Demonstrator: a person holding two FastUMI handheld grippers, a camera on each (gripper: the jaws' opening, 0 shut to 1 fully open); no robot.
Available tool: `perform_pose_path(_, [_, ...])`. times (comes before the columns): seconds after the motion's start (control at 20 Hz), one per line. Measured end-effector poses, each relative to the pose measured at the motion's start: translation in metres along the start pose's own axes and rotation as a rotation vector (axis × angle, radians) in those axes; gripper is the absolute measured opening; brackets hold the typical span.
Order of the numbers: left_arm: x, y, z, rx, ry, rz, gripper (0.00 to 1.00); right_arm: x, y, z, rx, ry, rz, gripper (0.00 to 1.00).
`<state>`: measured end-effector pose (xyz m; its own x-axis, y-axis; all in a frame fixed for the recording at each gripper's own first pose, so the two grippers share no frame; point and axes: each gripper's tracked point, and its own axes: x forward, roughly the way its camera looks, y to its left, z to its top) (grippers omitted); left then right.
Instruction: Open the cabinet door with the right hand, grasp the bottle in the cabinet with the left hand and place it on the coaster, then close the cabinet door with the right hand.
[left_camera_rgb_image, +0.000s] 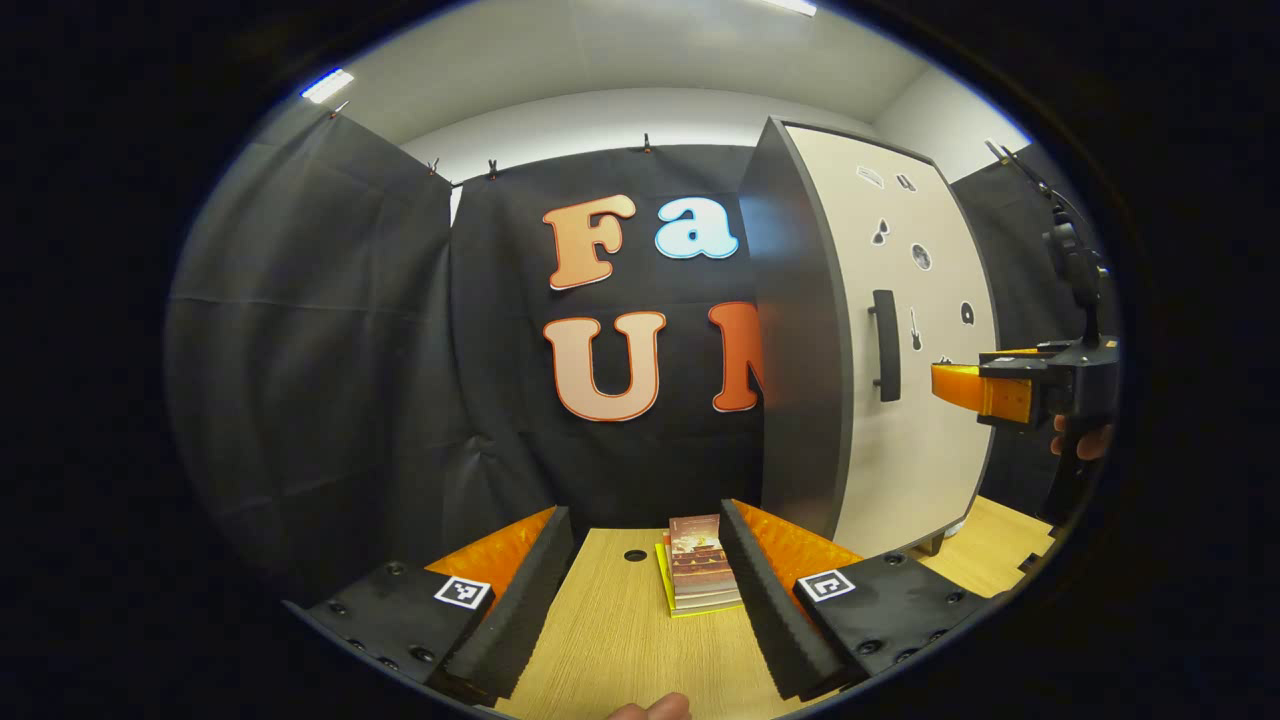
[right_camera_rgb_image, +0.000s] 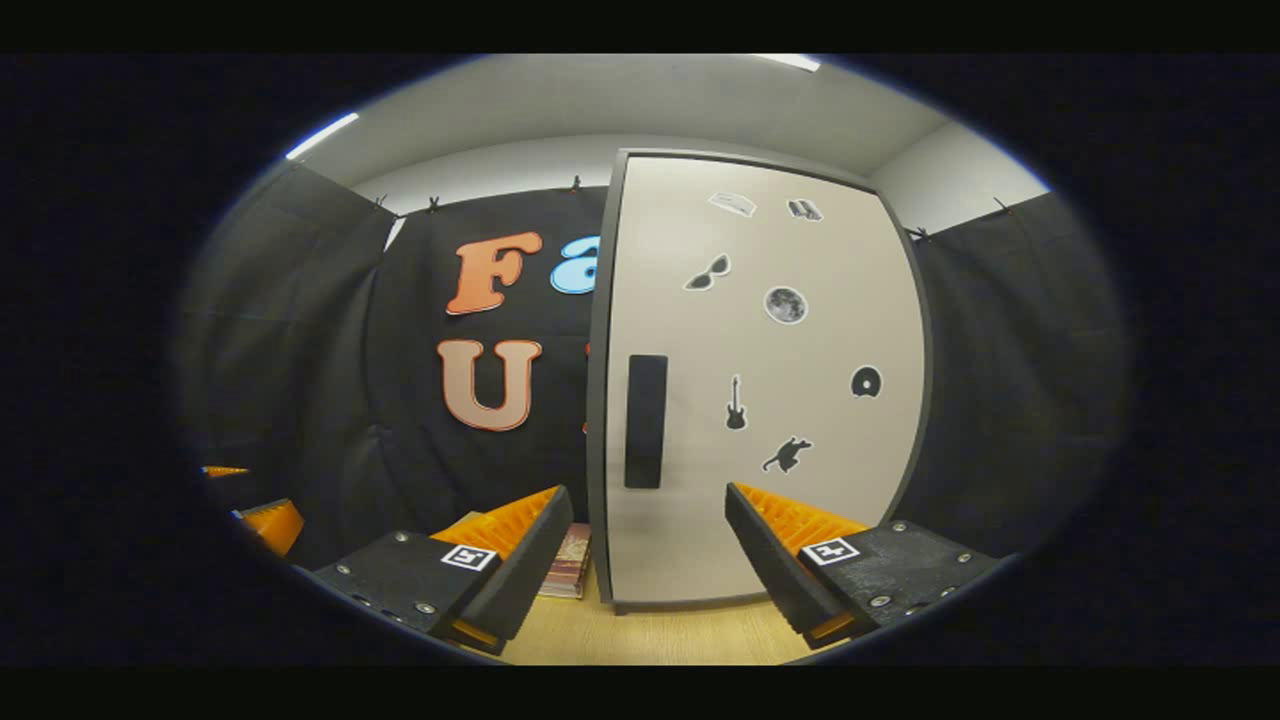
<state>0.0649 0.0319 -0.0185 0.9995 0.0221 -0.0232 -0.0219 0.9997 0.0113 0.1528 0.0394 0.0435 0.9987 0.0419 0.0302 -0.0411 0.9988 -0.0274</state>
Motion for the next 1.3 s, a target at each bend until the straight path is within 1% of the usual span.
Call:
perform_pose_path(0.1, [0.008, 0.005, -0.005, -0.003, 0.010, 0.004, 0.94, 0.021, 0.006, 0.001, 0.032, 0.000, 0.009, 0.95])
perform_pose_path(0.15, [0.012, 0.008, -0.007, -0.003, 0.016, 0.006, 0.93, 0.032, 0.005, 0.002, 0.040, 0.004, 0.004, 0.95])
perform_pose_path(0.2, [0.016, 0.011, -0.010, -0.004, 0.019, 0.009, 0.96, 0.041, 0.003, 0.003, 0.042, 0.005, -0.005, 0.95])
perform_pose_path(0.45, [0.036, 0.033, -0.024, 0.000, 0.053, 0.032, 0.96, 0.086, -0.008, 0.001, 0.057, 0.018, -0.041, 0.95])
perform_pose_path(0.5, [0.039, 0.037, -0.030, -0.005, 0.064, 0.036, 0.94, 0.093, -0.009, -0.002, 0.053, 0.029, -0.044, 0.95])
perform_pose_path(0.65, [0.049, 0.050, -0.040, -0.015, 0.093, 0.049, 0.94, 0.110, -0.011, -0.008, 0.057, 0.048, -0.057, 0.95])
perform_pose_path(0.7, [0.051, 0.055, -0.042, -0.013, 0.096, 0.054, 0.94, 0.112, -0.010, -0.010, 0.058, 0.049, -0.056, 0.93])
perform_pose_path(0.75, [0.054, 0.058, -0.043, -0.013, 0.099, 0.058, 0.96, 0.115, -0.009, -0.010, 0.055, 0.048, -0.058, 0.90])
perform_pose_path(0.8, [0.055, 0.061, -0.045, -0.010, 0.099, 0.062, 0.96, 0.117, -0.008, -0.009, 0.046, 0.040, -0.059, 0.80])
perform_pose_path(0.85, [0.057, 0.064, -0.047, -0.007, 0.100, 0.065, 0.96, 0.120, -0.009, -0.005, 0.038, 0.021, -0.064, 0.81])
perform_pose_path(1.0, [0.057, 0.069, -0.053, -0.011, 0.114, 0.073, 0.96, 0.120, -0.007, 0.002, 0.032, 0.000, -0.066, 0.53])
perform_pose_path(1.05, [0.058, 0.069, -0.054, -0.012, 0.117, 0.073, 0.96, 0.119, -0.007, 0.001, 0.034, -0.002, -0.067, 0.47])
perform_pose_path(1.1, [0.057, 0.068, -0.054, -0.013, 0.118, 0.073, 0.96, 0.119, -0.007, 0.001, 0.041, -0.001, -0.066, 0.37])
perform_pose_path(1.25, [0.057, 0.066, -0.053, -0.004, 0.113, 0.068, 0.96, 0.116, -0.007, 0.001, 0.050, -0.003, -0.049, 0.35])
perform_pose_path(1.3, [0.056, 0.064, -0.053, -0.001, 0.112, 0.065, 0.96, 0.114, -0.008, 0.000, 0.051, 0.002, -0.043, 0.32])
